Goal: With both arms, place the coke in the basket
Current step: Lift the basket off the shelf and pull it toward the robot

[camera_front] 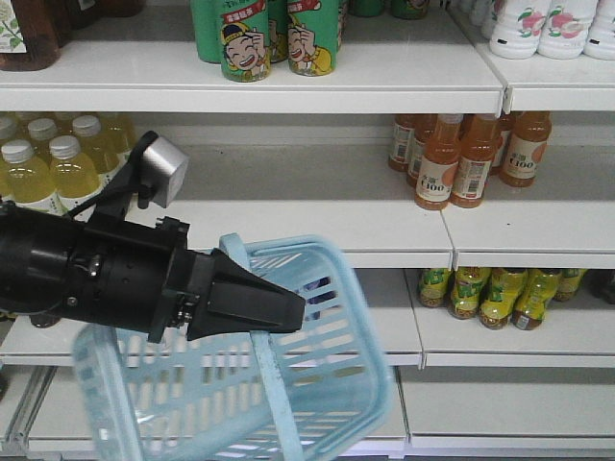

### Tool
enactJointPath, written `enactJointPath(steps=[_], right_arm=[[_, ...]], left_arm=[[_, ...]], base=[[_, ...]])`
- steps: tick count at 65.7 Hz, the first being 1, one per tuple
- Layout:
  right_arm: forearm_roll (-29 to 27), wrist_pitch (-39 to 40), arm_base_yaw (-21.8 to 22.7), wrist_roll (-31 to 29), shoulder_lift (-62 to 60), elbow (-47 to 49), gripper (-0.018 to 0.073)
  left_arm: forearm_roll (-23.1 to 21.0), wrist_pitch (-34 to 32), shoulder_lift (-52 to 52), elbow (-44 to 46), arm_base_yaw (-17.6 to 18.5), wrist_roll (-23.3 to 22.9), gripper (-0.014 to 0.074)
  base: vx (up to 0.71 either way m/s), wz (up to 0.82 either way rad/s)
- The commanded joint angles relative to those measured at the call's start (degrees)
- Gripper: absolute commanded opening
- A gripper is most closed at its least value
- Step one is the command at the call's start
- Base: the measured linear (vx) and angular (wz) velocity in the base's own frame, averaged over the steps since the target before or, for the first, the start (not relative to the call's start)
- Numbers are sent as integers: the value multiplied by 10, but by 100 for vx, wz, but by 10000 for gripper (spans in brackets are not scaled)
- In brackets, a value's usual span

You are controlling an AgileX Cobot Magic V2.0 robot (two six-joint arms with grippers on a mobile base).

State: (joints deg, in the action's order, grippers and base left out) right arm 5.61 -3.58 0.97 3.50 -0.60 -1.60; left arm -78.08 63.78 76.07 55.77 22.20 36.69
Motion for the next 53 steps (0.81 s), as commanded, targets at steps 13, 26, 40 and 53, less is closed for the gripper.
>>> enactJointPath(steps=[13,26,40,53], right_arm=[[5,39,1,-4,-7,-5,-5],[5,39,1,-4,-7,-5,-5],[5,39,1,-4,-7,-5,-5],[5,39,1,-4,-7,-5,-5]], left_arm=[[-117,-17,-38,13,41,10,-7],[-137,-5,-38,13,70,32,-7],[-141,-1,-38,13,69,39,-7],[-123,1,-39,13,69,39,-6]], base=[[0,0],[0,0],[0,0],[0,0]])
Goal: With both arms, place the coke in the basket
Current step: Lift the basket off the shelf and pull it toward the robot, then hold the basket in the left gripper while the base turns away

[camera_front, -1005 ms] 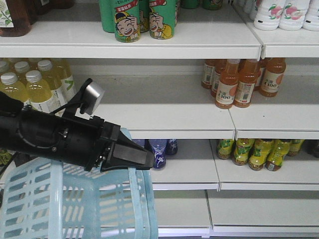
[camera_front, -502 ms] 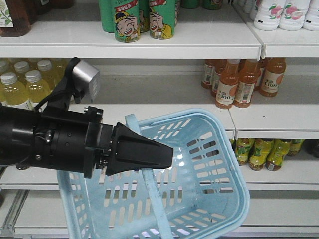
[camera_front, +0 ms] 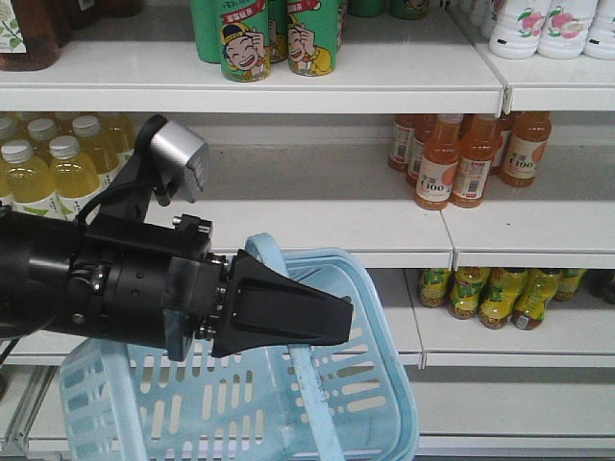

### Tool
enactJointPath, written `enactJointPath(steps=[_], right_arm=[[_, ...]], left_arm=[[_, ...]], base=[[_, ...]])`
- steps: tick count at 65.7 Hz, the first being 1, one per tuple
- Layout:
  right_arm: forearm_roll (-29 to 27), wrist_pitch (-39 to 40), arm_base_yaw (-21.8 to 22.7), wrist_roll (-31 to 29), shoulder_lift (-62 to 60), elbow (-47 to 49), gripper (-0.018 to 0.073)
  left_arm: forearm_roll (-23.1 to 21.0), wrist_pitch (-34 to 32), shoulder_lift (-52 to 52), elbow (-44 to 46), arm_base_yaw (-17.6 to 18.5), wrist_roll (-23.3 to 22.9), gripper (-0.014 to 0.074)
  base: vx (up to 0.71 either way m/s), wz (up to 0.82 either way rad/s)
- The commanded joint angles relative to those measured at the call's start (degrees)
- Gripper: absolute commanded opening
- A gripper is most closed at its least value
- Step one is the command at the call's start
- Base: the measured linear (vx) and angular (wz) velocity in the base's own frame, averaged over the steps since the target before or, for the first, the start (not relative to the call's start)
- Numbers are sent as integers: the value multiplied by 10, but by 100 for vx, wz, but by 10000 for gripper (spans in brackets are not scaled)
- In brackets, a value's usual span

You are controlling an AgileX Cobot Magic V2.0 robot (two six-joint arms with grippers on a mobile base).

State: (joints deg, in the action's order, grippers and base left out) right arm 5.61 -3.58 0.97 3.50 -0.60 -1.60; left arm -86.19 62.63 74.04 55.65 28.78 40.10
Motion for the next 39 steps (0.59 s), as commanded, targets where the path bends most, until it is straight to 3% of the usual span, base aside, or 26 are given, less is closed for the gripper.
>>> enactJointPath(steps=[1,39], right_arm=[[5,39,1,-4,-7,-5,-5],[5,39,1,-4,-7,-5,-5]], left_arm=[[-40,12,-19,15,3,5,-6],[-35,11,-19,15,3,5,-6]], base=[[0,0],[0,0]])
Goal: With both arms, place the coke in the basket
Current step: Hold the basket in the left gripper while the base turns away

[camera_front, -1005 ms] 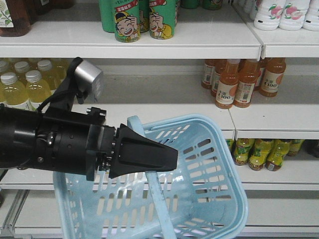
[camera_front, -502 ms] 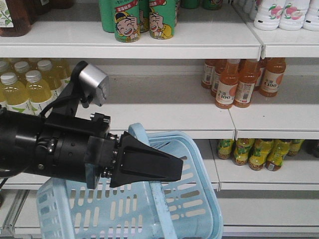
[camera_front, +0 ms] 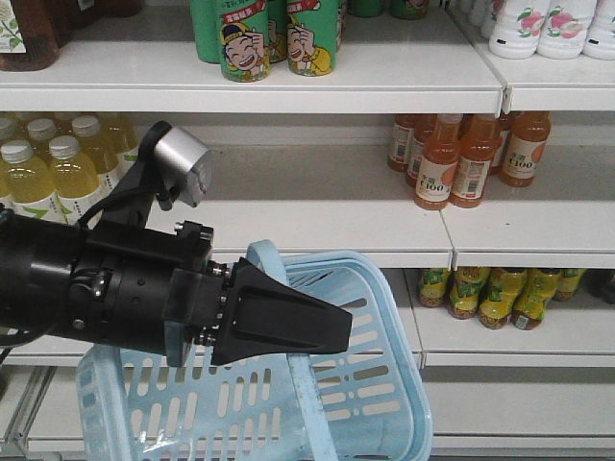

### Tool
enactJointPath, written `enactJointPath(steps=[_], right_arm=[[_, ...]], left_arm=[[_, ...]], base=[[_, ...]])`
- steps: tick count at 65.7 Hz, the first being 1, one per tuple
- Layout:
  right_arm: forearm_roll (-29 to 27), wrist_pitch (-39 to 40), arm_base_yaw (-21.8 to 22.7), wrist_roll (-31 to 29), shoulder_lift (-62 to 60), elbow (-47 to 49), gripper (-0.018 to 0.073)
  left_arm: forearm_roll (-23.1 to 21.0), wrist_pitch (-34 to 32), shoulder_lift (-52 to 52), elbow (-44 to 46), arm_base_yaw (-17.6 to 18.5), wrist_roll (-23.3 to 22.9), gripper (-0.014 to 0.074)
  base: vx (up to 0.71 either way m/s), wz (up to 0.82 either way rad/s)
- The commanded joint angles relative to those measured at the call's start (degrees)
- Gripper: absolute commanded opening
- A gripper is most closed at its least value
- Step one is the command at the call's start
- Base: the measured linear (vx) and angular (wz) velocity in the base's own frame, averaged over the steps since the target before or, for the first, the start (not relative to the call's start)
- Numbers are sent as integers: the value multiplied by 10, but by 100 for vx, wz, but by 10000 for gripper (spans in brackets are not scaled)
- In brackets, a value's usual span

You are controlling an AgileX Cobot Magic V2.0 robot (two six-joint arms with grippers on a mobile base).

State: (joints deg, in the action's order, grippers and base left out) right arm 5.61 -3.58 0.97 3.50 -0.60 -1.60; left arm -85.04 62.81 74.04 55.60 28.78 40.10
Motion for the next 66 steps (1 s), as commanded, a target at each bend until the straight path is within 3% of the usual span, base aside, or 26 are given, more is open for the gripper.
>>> enactJointPath(steps=[1,36,66], right_arm=[[5,39,1,-4,-7,-5,-5],[5,39,1,-4,-7,-5,-5],[5,39,1,-4,-7,-5,-5]], left_arm=[[-46,9,-19,15,3,5,-6],[-47,8,-19,15,3,5,-6],[-47,8,-19,15,3,5,-6]], base=[[0,0],[-2,-7],[-5,-43]])
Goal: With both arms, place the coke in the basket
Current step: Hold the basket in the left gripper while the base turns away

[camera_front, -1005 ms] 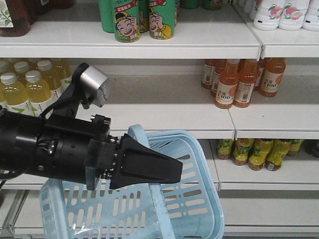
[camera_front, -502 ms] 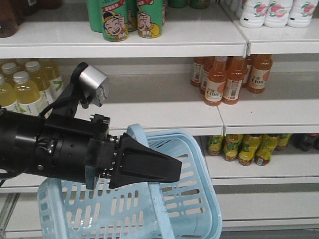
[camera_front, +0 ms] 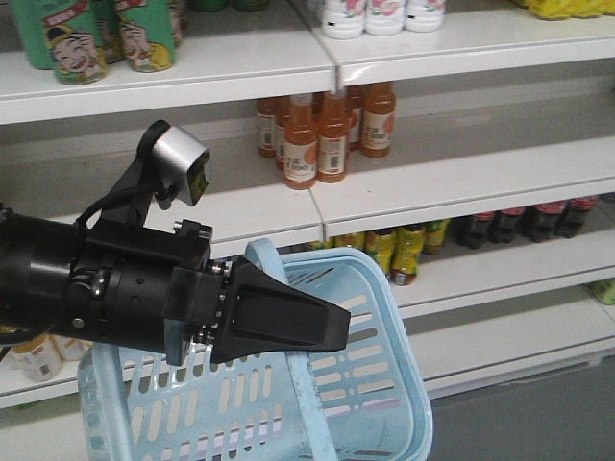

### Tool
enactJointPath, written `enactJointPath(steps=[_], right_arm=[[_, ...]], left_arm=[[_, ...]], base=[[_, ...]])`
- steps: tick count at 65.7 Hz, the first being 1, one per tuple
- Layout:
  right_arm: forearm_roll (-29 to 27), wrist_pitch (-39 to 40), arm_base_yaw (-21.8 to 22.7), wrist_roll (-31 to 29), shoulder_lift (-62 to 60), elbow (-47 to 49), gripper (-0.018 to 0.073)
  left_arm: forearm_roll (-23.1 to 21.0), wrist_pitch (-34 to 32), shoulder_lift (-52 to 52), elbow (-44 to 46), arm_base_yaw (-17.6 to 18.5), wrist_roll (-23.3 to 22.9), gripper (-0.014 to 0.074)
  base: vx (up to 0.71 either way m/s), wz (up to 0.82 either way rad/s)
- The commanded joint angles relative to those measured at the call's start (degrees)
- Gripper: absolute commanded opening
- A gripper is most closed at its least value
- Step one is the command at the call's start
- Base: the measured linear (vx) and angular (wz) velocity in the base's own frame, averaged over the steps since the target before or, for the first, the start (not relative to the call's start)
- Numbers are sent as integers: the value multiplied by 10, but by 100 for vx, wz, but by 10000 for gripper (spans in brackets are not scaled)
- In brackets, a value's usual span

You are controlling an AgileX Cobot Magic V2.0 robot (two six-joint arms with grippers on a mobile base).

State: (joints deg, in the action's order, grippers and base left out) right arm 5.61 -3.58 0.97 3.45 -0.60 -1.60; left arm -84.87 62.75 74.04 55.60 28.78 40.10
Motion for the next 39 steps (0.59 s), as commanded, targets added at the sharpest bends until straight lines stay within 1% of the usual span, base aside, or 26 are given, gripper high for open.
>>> enactJointPath(steps=[1,39], right_arm=[[5,39,1,-4,-7,-5,-5],[5,39,1,-4,-7,-5,-5]], left_arm=[[-49,9,-19,15,3,5,-6],[-49,9,-19,15,3,5,-6]], base=[[-6,-57],[-6,-61]])
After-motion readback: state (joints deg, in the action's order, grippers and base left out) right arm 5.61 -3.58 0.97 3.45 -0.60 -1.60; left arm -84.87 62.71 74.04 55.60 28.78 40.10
